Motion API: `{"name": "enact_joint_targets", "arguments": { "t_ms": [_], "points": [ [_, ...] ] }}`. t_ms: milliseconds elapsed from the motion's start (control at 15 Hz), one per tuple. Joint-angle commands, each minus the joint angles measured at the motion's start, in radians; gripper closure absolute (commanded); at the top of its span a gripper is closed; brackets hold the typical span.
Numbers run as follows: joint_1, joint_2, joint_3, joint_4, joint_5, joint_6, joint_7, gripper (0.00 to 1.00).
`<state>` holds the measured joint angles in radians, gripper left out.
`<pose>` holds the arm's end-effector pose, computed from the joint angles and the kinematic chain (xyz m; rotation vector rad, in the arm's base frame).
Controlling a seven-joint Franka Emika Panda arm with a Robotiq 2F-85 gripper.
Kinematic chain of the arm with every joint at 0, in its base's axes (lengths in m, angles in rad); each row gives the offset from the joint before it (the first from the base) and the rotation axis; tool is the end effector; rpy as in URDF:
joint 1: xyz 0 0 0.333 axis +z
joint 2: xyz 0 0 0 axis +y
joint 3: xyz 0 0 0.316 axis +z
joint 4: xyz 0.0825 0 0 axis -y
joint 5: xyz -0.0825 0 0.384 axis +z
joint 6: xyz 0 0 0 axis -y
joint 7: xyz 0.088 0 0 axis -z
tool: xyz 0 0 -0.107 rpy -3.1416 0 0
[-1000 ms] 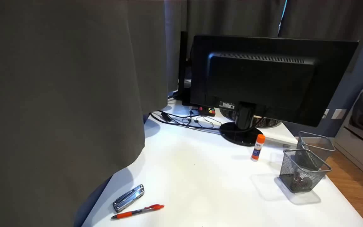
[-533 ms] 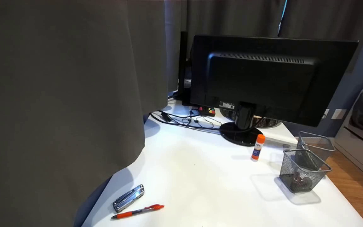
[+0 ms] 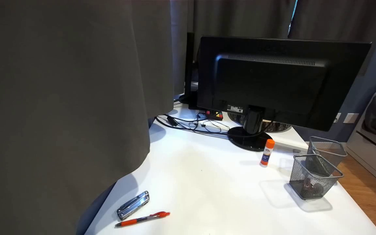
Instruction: Put the pen in the basket on the left
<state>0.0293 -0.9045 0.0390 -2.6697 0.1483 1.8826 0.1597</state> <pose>0.2941 0.0321 0.5043 -3.0051 0.2133 -0.1580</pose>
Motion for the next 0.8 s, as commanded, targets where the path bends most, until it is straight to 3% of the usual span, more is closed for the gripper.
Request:
{"name": "enact_joint_targets", "arguments": {
  "t_ms": [0, 200, 467, 533, 733],
  "points": [
    [0.047, 0.134, 0.032, -0.003, 0.014, 0.225, -0.102, 0.0],
    [0.103, 0.31, 0.057, 0.065, -0.003, 0.464, -0.178, 0.0],
    [0.208, 0.553, 0.041, 0.191, 0.012, 0.673, -0.329, 0.0],
    [0.172, 0.416, 0.056, 0.094, -0.007, 0.617, -0.249, 0.0],
    [0.178, 0.473, 0.057, 0.119, -0.005, 0.632, -0.255, 0.0]
  ]
}}
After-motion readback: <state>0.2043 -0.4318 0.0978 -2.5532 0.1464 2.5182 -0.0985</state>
